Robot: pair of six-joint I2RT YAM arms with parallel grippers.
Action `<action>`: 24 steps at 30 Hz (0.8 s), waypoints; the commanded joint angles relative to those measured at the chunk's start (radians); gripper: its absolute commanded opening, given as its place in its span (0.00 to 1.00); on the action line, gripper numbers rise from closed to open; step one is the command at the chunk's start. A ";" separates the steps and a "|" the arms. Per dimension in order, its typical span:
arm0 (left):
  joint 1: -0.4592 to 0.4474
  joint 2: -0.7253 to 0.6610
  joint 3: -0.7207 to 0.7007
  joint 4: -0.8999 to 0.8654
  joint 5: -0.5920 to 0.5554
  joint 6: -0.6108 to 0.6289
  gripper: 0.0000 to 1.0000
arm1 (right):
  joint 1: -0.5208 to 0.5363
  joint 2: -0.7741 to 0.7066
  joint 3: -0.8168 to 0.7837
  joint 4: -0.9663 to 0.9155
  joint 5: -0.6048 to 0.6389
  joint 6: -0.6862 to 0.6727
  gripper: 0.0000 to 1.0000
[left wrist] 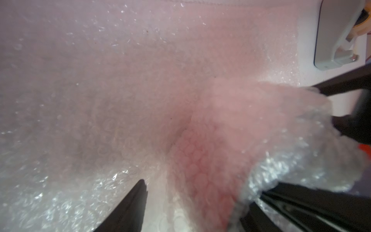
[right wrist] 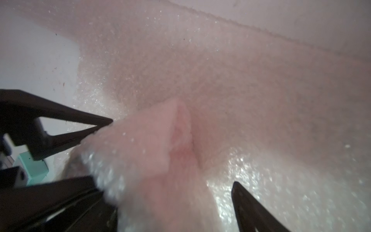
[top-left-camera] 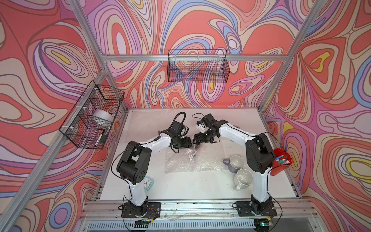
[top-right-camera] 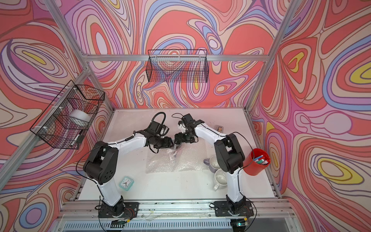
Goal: Wrap mugs in bubble wrap
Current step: Wrap the mug in bubble wrap.
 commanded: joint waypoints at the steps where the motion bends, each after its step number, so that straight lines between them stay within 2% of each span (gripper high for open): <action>1: -0.008 0.033 0.005 -0.066 -0.031 -0.018 0.67 | 0.002 -0.103 -0.053 0.022 0.012 0.033 0.88; 7: -0.010 0.040 0.020 -0.065 -0.026 -0.028 0.67 | 0.037 -0.089 -0.094 0.040 -0.030 0.042 0.92; 12: -0.009 0.034 0.023 -0.065 -0.027 -0.034 0.67 | 0.047 -0.037 -0.083 0.025 0.076 0.049 0.92; 18: -0.007 -0.033 -0.005 -0.054 -0.044 -0.053 0.70 | 0.047 0.037 -0.050 0.000 0.228 0.097 0.79; 21: 0.005 -0.112 -0.050 -0.043 -0.057 -0.066 0.76 | 0.047 0.054 -0.049 0.008 0.214 0.106 0.74; 24: 0.028 -0.208 -0.118 -0.053 -0.082 -0.075 0.83 | 0.046 0.057 -0.060 0.024 0.189 0.110 0.73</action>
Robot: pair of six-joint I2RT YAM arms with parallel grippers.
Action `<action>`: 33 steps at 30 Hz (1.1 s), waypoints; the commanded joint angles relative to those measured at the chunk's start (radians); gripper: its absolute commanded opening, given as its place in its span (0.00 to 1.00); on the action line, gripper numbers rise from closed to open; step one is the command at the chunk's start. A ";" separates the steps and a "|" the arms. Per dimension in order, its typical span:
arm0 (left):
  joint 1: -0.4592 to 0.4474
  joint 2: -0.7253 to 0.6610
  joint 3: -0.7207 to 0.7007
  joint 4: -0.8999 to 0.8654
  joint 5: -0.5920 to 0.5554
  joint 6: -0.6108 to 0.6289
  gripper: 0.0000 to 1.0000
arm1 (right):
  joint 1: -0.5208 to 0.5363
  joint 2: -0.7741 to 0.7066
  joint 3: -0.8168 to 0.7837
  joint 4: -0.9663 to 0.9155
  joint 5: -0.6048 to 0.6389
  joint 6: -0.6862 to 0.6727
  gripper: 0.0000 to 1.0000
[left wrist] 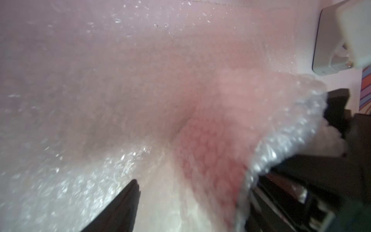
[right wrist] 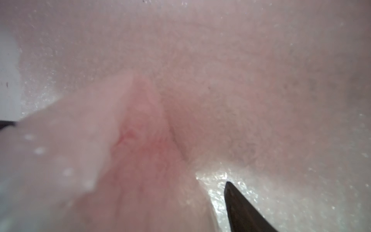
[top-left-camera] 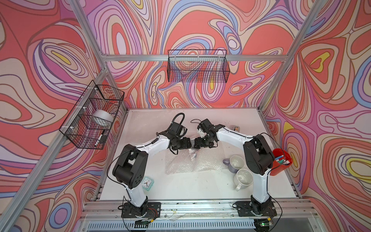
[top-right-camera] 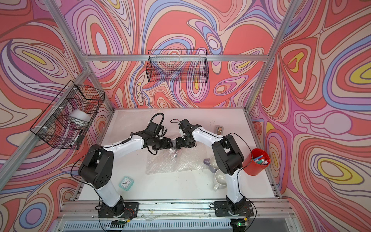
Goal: Wrap mugs in bubble wrap
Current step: Wrap the mug in bubble wrap.
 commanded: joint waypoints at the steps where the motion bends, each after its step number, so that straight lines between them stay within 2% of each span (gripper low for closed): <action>1: 0.027 -0.126 -0.073 -0.047 -0.062 -0.019 0.84 | -0.001 0.023 -0.002 -0.006 0.040 0.011 0.73; 3: 0.034 -0.187 -0.125 -0.076 -0.088 -0.014 0.83 | -0.002 0.022 -0.004 -0.004 0.033 0.009 0.72; 6: 0.033 -0.264 -0.201 -0.118 -0.098 -0.016 0.73 | -0.002 0.022 -0.002 -0.005 0.022 0.008 0.72; 11: 0.034 -0.359 -0.330 -0.156 -0.121 -0.050 0.72 | -0.002 0.023 0.009 -0.003 0.010 0.008 0.72; 17: 0.033 -0.360 -0.374 -0.160 -0.147 -0.053 0.72 | -0.002 0.026 0.011 -0.006 0.006 0.007 0.72; 23: 0.033 -0.336 -0.413 -0.154 -0.127 -0.064 0.61 | -0.002 0.022 0.011 -0.004 0.007 0.007 0.72; 33: 0.020 -0.399 -0.502 -0.142 -0.097 -0.114 0.58 | -0.001 0.021 0.007 0.000 0.003 0.008 0.71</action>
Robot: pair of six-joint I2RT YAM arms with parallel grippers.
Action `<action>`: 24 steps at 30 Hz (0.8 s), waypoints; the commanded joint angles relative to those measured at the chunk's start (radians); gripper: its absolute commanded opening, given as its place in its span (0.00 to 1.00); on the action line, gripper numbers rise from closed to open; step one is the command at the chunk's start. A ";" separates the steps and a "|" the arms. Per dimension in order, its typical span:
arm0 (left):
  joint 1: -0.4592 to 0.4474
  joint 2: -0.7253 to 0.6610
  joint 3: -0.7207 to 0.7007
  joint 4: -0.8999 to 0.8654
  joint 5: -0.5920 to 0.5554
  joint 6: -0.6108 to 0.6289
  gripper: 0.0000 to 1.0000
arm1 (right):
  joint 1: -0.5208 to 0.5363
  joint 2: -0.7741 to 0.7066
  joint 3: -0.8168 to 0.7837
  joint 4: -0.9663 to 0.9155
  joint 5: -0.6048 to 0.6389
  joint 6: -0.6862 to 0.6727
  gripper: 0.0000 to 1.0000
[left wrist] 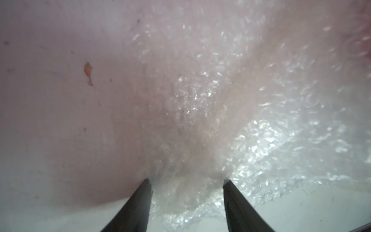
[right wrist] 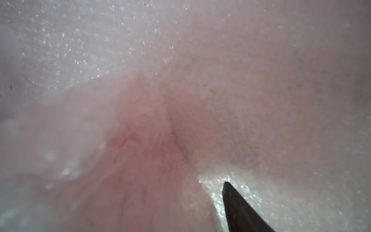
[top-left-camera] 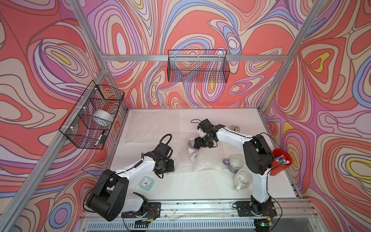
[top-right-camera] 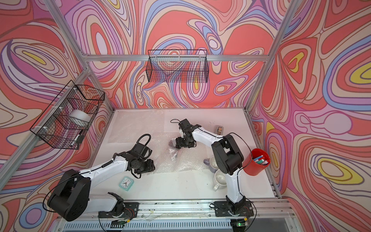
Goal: Wrap mugs in bubble wrap
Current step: Wrap the mug in bubble wrap.
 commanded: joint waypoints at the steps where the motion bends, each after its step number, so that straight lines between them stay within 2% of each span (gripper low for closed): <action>1: -0.006 -0.033 -0.018 -0.012 0.008 -0.031 0.54 | -0.001 0.015 0.004 -0.009 0.013 0.001 0.70; 7: -0.014 -0.039 0.004 -0.021 0.006 -0.027 0.26 | 0.001 0.018 -0.002 -0.006 0.012 0.002 0.70; 13: -0.030 -0.072 0.047 -0.069 -0.017 -0.013 0.09 | 0.000 0.016 -0.008 -0.004 0.015 -0.001 0.70; 16: -0.035 -0.099 0.068 -0.086 -0.016 -0.011 0.04 | 0.001 0.016 -0.011 -0.004 0.015 -0.001 0.70; 19: -0.045 -0.127 0.099 -0.099 -0.007 -0.007 0.02 | 0.001 0.017 -0.011 -0.004 0.017 -0.004 0.70; 24: -0.063 -0.134 0.175 -0.088 0.072 0.012 0.02 | 0.001 0.020 -0.007 -0.009 0.016 -0.013 0.70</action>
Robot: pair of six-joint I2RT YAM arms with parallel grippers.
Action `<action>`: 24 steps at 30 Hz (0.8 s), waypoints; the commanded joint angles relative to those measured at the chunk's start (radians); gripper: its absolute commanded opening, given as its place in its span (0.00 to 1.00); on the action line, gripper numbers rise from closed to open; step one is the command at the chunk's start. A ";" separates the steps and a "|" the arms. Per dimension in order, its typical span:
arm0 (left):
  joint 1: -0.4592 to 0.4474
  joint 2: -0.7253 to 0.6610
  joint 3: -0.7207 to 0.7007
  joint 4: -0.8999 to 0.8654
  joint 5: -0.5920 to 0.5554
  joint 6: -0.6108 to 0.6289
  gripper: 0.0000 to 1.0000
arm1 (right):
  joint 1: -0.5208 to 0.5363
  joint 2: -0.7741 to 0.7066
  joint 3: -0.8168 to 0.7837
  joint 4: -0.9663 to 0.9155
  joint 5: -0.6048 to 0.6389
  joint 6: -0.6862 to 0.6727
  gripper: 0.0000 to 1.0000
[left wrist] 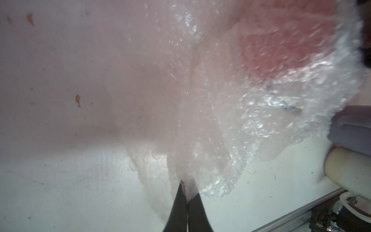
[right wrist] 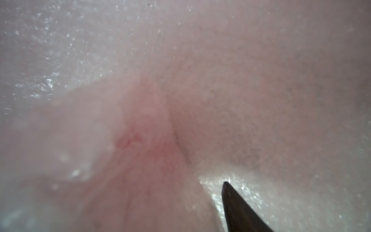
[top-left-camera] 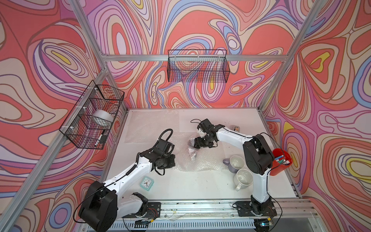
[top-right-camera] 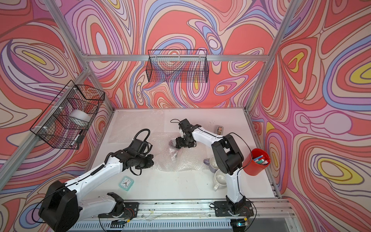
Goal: Wrap mugs in bubble wrap
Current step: Wrap the mug in bubble wrap.
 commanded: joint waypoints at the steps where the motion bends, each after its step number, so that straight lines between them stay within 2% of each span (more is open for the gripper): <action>1: -0.016 -0.003 0.072 -0.023 0.060 0.021 0.02 | 0.001 0.020 -0.008 -0.012 0.017 -0.012 0.70; 6: -0.025 0.041 0.162 -0.032 0.122 0.034 0.05 | 0.001 0.026 -0.003 -0.016 0.017 -0.016 0.70; 9: -0.025 0.077 0.206 -0.101 0.095 0.054 0.07 | 0.001 0.024 -0.002 -0.017 0.018 -0.017 0.70; 13: -0.026 0.090 0.220 -0.173 0.055 0.069 0.16 | 0.000 0.027 0.003 -0.019 0.015 -0.016 0.70; 18: -0.025 0.086 0.206 -0.170 0.065 0.065 0.31 | 0.002 0.032 0.010 -0.021 0.014 -0.018 0.70; 24: -0.026 0.099 0.190 -0.148 0.071 0.060 0.31 | 0.002 0.037 0.018 -0.021 0.011 -0.018 0.70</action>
